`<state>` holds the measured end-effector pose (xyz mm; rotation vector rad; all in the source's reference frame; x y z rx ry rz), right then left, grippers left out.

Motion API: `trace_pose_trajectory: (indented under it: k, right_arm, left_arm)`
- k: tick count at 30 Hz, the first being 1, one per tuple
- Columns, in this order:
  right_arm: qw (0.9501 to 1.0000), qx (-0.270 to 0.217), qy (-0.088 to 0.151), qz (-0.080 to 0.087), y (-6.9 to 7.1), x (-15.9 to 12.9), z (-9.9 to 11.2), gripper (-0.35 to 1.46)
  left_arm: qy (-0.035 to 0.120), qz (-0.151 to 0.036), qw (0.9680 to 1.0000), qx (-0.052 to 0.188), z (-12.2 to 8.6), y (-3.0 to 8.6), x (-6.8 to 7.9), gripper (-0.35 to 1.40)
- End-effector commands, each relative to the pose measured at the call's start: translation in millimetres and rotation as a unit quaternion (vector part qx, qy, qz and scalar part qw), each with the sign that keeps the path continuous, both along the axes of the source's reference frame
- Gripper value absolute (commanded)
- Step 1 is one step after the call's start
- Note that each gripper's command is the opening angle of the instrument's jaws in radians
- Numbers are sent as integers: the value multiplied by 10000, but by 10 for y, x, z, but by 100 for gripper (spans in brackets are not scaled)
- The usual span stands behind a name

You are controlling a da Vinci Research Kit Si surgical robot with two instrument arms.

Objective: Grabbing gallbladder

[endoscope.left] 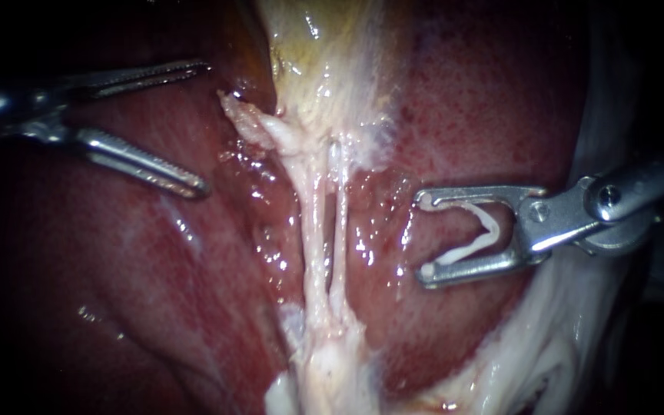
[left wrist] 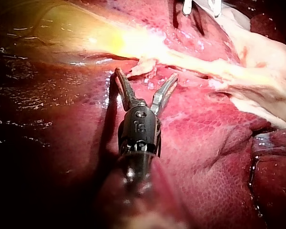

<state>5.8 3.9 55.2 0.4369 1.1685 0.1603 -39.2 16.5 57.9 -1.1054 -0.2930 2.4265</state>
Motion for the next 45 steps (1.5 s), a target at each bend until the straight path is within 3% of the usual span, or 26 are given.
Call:
trace_pose_trajectory:
  k: [1,5,10,13,17,19,24,26,32,36,41,45]
  right_arm:
    - [10000,0,-1,2,0,0,0,49]
    - [10000,0,-1,2,0,0,0,49]
    - [10000,0,-1,2,0,0,0,49]
    - [10000,0,-1,2,0,0,0,49]
    - [10000,0,1,0,0,-1,0,49]
    - [10000,0,1,-1,0,-1,0,49]
    - [10000,0,1,-1,0,-1,0,49]
    - [10000,0,1,-1,0,-1,0,49]
    - [10000,0,1,0,0,-1,0,49]
    - [10000,0,0,0,0,-1,0,49]
    - [10000,0,0,0,0,-1,0,49]
    - [10000,0,-1,3,0,-1,1,49]
  left_arm:
    - [-49,-6,10000,3,0,-1,-3,91]
    - [-115,63,9999,11,4,-2,-10,69]
    - [-134,75,9999,27,15,-4,-17,56]
    - [-177,117,9998,63,23,0,-30,42]
    - [-220,190,9996,60,23,0,-36,41]
    - [-248,176,9995,102,22,-2,-31,41]
    - [-217,194,9994,178,19,-1,-21,-8]
    - [-204,128,9994,239,15,-2,-17,-35]
    - [-46,-184,9994,290,-5,3,-10,-35]
    - [-20,-240,9992,313,-22,5,-1,-35]
    - [-13,-323,9990,311,-54,17,29,-35]
    - [-1,-417,9987,308,-65,29,46,-35]
